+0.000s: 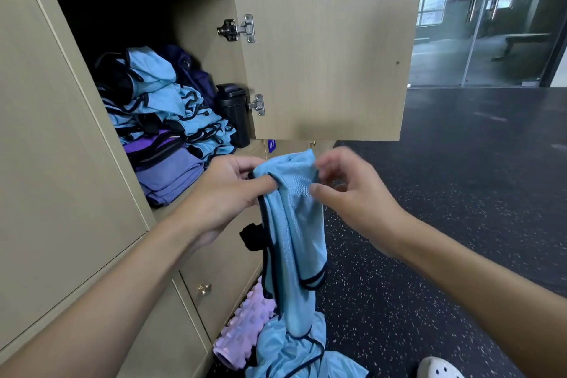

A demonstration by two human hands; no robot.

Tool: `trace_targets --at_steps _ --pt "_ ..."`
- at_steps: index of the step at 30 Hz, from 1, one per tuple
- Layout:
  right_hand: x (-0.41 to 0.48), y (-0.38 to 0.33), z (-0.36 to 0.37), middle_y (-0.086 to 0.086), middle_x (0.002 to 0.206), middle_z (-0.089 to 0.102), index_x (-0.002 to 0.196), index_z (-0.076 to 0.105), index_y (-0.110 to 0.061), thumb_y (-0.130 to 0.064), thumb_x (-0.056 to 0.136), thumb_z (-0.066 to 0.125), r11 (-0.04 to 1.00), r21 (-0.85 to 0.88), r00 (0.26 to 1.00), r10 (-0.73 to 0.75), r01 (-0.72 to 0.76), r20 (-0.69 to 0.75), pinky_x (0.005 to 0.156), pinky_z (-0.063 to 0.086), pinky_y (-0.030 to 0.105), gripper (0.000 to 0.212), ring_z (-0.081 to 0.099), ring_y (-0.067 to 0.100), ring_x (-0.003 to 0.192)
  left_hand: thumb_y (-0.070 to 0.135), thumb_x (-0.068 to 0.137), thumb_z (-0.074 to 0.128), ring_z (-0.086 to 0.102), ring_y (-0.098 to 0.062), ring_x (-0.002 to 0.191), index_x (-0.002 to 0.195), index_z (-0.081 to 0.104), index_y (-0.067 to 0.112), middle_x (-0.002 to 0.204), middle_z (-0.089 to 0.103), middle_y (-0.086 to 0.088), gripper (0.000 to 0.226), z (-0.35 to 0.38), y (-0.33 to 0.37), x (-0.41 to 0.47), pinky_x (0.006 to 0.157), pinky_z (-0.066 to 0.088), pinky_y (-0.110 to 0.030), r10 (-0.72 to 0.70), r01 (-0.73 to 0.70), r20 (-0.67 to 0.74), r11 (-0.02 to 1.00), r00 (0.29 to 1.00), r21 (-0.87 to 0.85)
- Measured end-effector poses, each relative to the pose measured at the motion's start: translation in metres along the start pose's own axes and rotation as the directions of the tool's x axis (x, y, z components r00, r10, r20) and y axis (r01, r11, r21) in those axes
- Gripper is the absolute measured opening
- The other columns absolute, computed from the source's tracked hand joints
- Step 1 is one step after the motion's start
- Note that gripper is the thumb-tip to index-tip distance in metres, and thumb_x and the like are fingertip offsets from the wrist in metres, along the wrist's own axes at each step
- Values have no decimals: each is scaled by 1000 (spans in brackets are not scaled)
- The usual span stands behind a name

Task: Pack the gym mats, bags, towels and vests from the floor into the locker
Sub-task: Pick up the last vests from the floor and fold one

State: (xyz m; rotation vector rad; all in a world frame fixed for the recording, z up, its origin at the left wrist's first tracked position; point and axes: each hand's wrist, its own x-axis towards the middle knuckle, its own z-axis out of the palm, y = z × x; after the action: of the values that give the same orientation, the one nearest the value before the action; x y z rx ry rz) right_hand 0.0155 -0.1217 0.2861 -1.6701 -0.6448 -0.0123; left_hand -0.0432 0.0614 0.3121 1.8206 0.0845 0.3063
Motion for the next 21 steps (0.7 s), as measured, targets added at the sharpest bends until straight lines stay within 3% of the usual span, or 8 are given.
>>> trace_targets --at_steps 2,4,6,9,11,14,18,21 --pt "3 5 -4 -4 111 61 126 47 -25 -17 81 80 996 25 996 89 -89 -8 86 49 25 56 60 7 100 -5 85 67 67 -19 83 94 76 3 101 73 -23 15 -3 4 -1 74 54 -25 -7 10 28 995 1000 -96" --pt "3 5 -4 -1 117 67 140 37 -28 -21 81 80 969 119 970 200 -217 142 89 55 29 73 68 11 103 -8 90 59 71 -17 79 95 75 3 96 76 -16 20 -3 8 -3 68 58 -20 -5 12 39 985 999 -171" --pt "-1 4 -1 0 110 73 139 42 -23 -13 83 78 962 143 961 202 -231 191 87 59 35 68 72 13 96 -7 92 56 72 -17 80 96 75 5 97 76 -15 23 -2 11 -5 73 60 -22 -13 24 48 971 999 -237" --pt "-1 2 4 2 103 73 129 49 -21 -6 84 76 970 168 983 167 -178 82 81 61 41 55 73 18 89 7 92 61 70 -18 90 110 72 10 108 75 -15 21 3 8 -6 80 58 -30 -15 22 32 972 999 -235" --pt "0 1 3 6 101 73 126 49 -22 -7 85 75 965 206 987 161 -161 18 80 60 47 51 73 25 88 31 78 78 70 -16 93 126 60 27 114 73 -9 52 6 -1 -7 77 55 -29 -27 33 41 987 999 -157" --pt "2 -3 -1 7 100 72 125 48 -25 -11 86 76 963 234 987 151 -132 -64 80 60 50 50 73 27 87 47 55 85 72 -22 103 143 26 52 121 72 2 106 17 -15 -12 94 53 -43 -95 119 165 983 982 -138" --pt "5 -1 -6 9 106 70 132 43 -26 -16 86 76 960 248 977 165 -128 -138 82 60 49 58 73 24 89 10 68 90 72 -20 103 149 21 48 125 69 -2 113 33 -22 -15 91 58 -41 -11 15 26 986 1000 -167" --pt "4 2 -8 10 110 69 145 28 -38 -23 83 79 962 220 981 180 -161 -71 87 59 47 82 73 23 93 -4 74 83 72 -22 103 148 27 44 126 68 -7 104 33 -21 -12 90 58 -41 -3 -16 -73 967 997 -255"
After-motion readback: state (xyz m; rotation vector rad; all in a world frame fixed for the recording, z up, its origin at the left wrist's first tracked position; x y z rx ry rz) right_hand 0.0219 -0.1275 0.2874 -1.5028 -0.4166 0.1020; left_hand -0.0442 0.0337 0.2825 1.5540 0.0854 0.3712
